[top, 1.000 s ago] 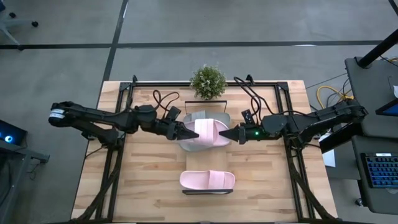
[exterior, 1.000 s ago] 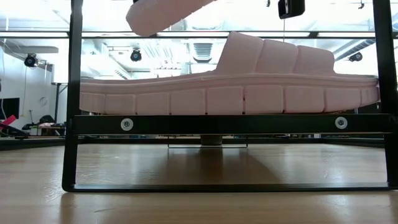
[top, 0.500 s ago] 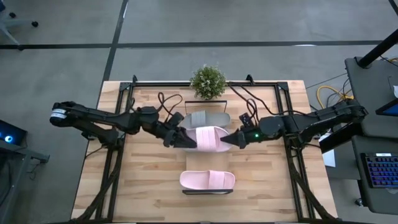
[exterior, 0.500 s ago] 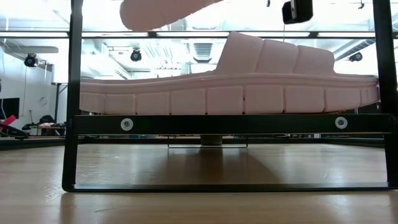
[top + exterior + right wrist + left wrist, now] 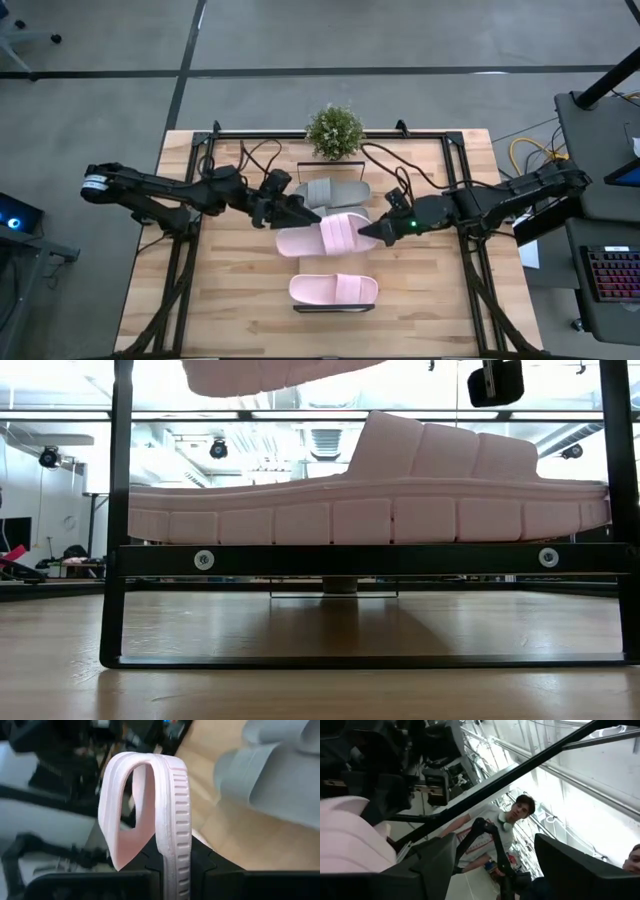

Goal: Pick and place slides into the shelf
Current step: Put the pink slide on the shelf

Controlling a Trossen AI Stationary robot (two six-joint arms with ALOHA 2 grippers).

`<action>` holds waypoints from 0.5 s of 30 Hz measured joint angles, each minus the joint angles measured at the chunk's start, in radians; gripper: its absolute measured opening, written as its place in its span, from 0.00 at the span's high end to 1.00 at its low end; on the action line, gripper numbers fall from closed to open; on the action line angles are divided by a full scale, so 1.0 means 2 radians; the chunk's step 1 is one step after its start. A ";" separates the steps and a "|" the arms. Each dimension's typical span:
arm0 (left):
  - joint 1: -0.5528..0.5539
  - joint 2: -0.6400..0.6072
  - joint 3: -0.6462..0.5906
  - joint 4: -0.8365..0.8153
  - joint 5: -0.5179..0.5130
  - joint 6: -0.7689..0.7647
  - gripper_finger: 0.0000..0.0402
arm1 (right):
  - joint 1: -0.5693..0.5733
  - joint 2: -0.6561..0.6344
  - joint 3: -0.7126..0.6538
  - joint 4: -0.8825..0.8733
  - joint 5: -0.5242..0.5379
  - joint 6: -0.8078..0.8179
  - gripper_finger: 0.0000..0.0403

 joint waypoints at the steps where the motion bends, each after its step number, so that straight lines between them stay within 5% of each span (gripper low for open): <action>1: -0.001 0.000 0.000 0.003 -0.002 0.002 0.37 | 0.003 0.000 0.000 0.003 0.018 0.003 0.93; 8: -0.020 0.001 0.001 0.152 -0.075 0.063 0.37 | 0.011 0.000 0.000 0.035 0.103 0.019 0.93; 15: -0.020 -0.008 0.002 0.279 -0.075 0.069 0.37 | 0.037 0.000 -0.005 0.035 0.142 0.043 0.93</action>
